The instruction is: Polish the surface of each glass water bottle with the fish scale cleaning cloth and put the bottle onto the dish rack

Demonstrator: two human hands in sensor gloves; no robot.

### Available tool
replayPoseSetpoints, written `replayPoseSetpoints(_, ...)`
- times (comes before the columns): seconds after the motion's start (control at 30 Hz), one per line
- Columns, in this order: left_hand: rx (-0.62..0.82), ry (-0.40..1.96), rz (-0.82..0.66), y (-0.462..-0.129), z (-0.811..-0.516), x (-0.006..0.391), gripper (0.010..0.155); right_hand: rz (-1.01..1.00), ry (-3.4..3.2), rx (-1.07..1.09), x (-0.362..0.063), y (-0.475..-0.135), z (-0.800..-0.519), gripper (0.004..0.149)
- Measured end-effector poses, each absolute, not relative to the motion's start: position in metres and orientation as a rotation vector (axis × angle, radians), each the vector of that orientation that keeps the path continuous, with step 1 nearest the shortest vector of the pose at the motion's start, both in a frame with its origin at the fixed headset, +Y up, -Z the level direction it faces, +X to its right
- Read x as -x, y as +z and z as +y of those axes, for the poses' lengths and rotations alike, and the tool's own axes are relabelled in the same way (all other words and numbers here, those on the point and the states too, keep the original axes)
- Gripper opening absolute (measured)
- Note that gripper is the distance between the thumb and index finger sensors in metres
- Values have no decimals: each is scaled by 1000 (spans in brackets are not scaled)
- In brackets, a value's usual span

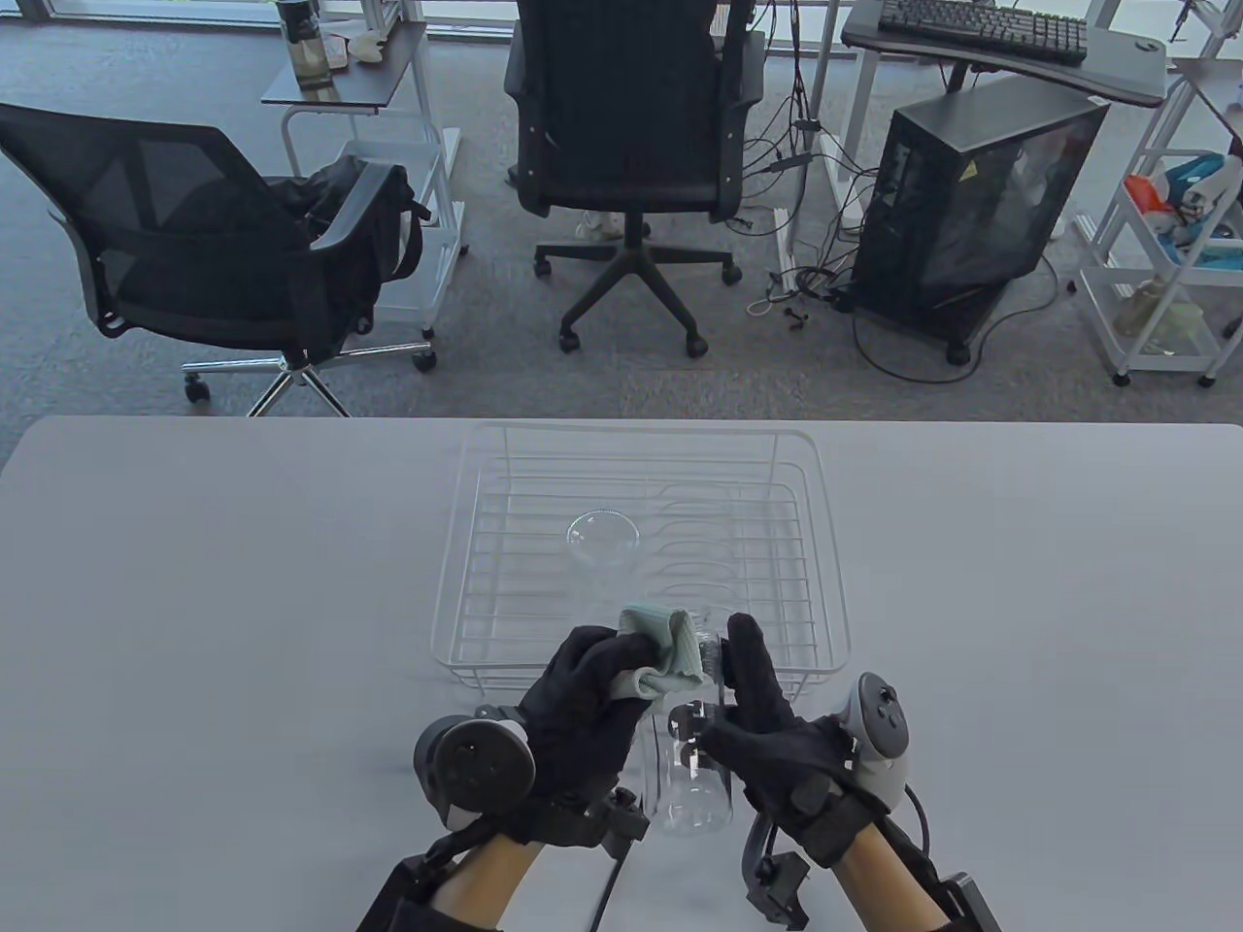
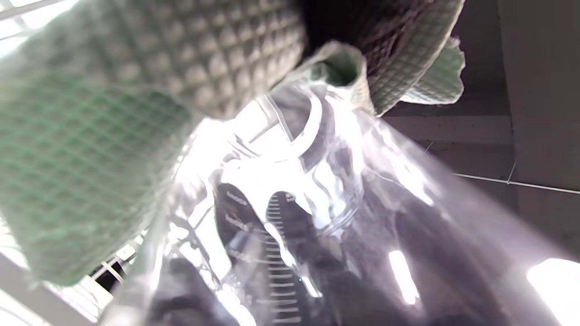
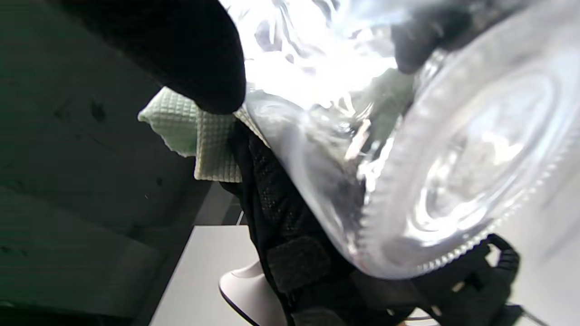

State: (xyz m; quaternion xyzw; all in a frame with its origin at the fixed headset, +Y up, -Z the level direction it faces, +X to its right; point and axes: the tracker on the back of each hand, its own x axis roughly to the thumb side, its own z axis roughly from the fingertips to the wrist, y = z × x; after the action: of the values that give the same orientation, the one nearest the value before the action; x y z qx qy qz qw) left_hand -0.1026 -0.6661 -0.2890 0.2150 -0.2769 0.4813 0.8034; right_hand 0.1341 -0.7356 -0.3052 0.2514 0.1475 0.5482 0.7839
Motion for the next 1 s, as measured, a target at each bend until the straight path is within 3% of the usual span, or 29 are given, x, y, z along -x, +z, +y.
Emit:
replayPoseSetpoints(0.1, -443, 984, -636, -287, -668, 93, 40, 301, 1117, -478, -132, -305, -738, 107)
replayPoseSetpoints(0.57, -330, 800, -774, -265, -678, 57, 41, 49, 1314, -325, -169, -311, -720, 97)
replayPoseSetpoints(0.8, -406, 866, -759, -265, -677, 62, 41, 137, 1309, -429, -169, -308, -711, 80)
replayPoseSetpoints(1.0, -450, 1003, -717, -269, -670, 76, 41, 280, 1327, -574, -164, -306, -708, 83)
